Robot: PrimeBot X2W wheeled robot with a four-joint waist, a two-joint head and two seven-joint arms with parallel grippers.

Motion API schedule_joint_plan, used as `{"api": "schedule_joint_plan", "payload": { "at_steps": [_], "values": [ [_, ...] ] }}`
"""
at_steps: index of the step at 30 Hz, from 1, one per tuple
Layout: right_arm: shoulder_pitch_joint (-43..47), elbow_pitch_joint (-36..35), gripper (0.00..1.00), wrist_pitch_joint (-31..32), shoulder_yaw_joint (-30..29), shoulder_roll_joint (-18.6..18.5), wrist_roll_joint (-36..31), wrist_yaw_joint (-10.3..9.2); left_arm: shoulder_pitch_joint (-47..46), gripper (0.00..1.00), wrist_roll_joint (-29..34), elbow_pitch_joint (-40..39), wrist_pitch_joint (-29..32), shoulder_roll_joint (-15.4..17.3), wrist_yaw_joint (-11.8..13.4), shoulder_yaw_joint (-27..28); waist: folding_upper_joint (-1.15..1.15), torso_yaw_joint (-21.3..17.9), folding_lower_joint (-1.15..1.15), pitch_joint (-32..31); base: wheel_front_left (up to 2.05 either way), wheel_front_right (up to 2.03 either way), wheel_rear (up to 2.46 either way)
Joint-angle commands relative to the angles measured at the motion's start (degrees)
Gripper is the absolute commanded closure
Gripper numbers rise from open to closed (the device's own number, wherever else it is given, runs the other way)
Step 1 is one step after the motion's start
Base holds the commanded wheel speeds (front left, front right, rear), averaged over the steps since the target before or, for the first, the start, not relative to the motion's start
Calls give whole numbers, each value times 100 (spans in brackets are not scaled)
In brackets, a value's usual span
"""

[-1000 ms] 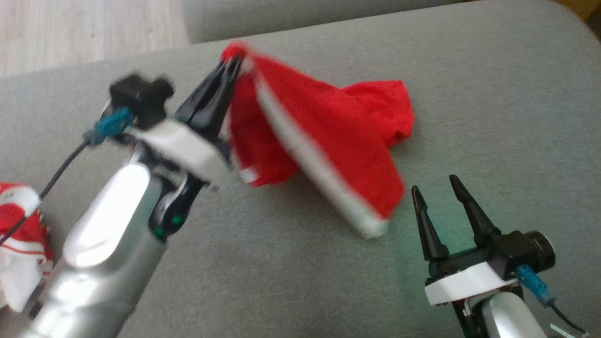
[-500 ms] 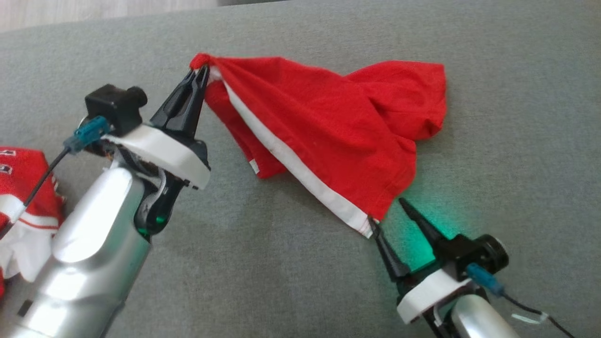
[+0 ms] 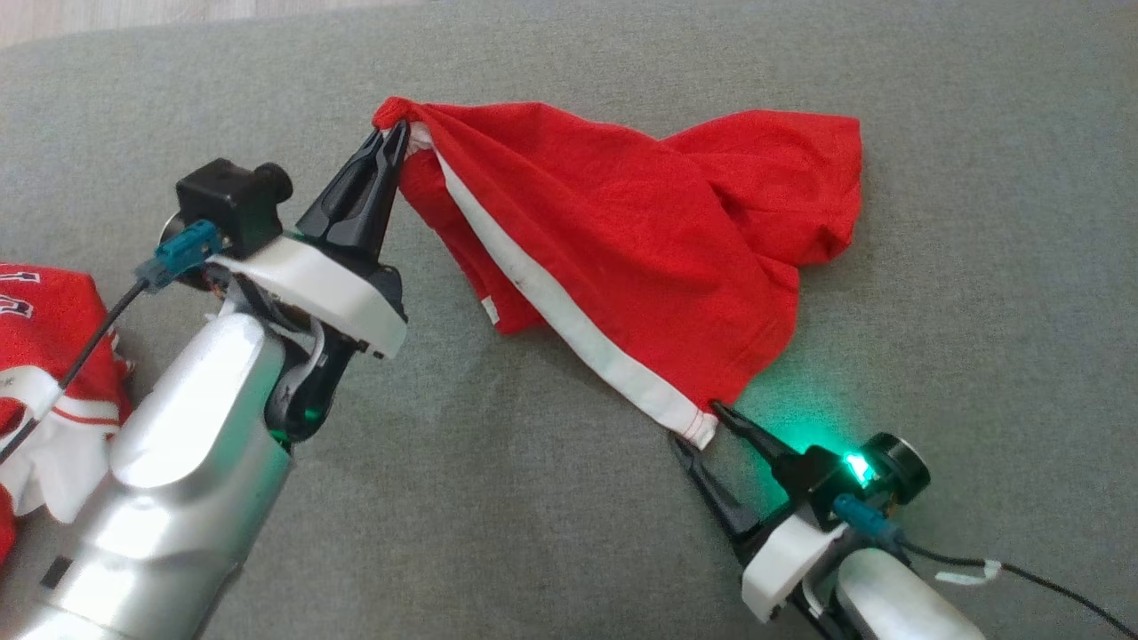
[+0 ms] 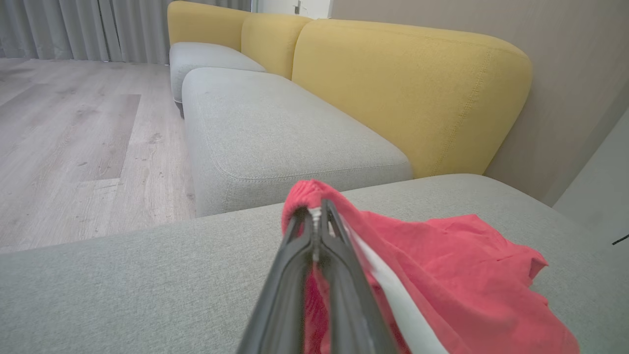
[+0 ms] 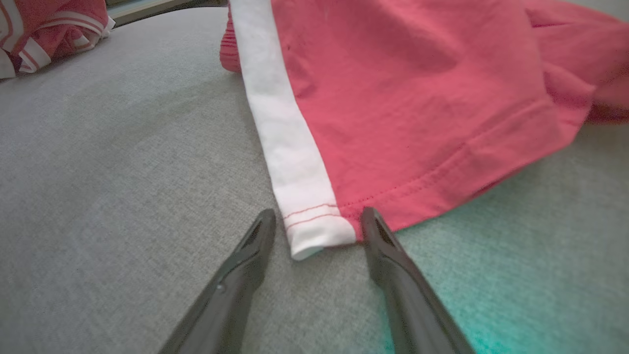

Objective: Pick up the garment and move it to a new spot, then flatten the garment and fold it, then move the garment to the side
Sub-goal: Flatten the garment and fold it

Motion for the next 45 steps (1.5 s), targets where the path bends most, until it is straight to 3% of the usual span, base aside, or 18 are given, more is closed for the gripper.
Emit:
{"api": "schedule_joint_plan", "payload": {
  "at_steps": [1,7,13,17,23,27,31,35,38,42,43,45],
  "values": [
    [-78,-47,100,-5,117,-32,-29,-4,-363,100,-39,-108,-79,172,-14,192,0,-7,0,-8,0,0,0],
    [-106,-430,100,-5,-210,-41,-150,-4,-398,100,-59,-52,-158,208,-21,155,0,-27,0,-36,0,0,0],
    [-386,-1598,100,-5,-1205,-110,-338,-4,-630,100,-154,-223,-137,386,-32,132,0,-153,0,122,0,0,0],
    [-1480,-1951,100,-5,-1459,-549,-307,-4,-1173,100,-171,-403,-1,588,-37,87,0,-316,0,475,0,0,0],
    [-3814,-1557,100,-5,-1719,-1486,25,-4,-2841,100,-33,-431,-74,710,-39,-522,0,-360,0,1185,0,0,0],
    [-5018,-1367,100,-5,-1936,-1904,170,-4,-3971,100,89,-66,-552,626,-40,-716,0,-424,0,1466,0,0,0],
    [-5659,-1425,100,-5,-2116,-2321,135,-4,-4691,100,132,177,-1092,563,-40,-962,0,-436,0,1561,0,0,0],
    [-5369,-1798,100,-5,-2254,-2538,110,-4,-4667,100,8,134,-1327,647,-40,-1112,0,-434,0,1533,0,0,0],
    [-4678,-2171,100,-5,-2489,-2580,177,-4,-4172,100,0,-84,-1370,813,-40,-1206,0,-408,0,1479,0,0,0],
    [-3228,-2592,100,-5,-2647,-2524,346,-4,-2922,100,242,-693,-1376,1008,-20,-1117,0,-359,0,1292,0,0,0],
    [-2400,-2721,100,-5,-2695,-2460,450,-4,-2101,100,391,-978,-1376,1051,35,-1059,0,-335,0,1147,0,0,0],
    [-1601,-2870,100,-5,-2798,-2371,525,-4,-1289,100,634,-1194,-1377,1106,109,-1103,0,-318,0,981,0,0,0]
  ]
}}
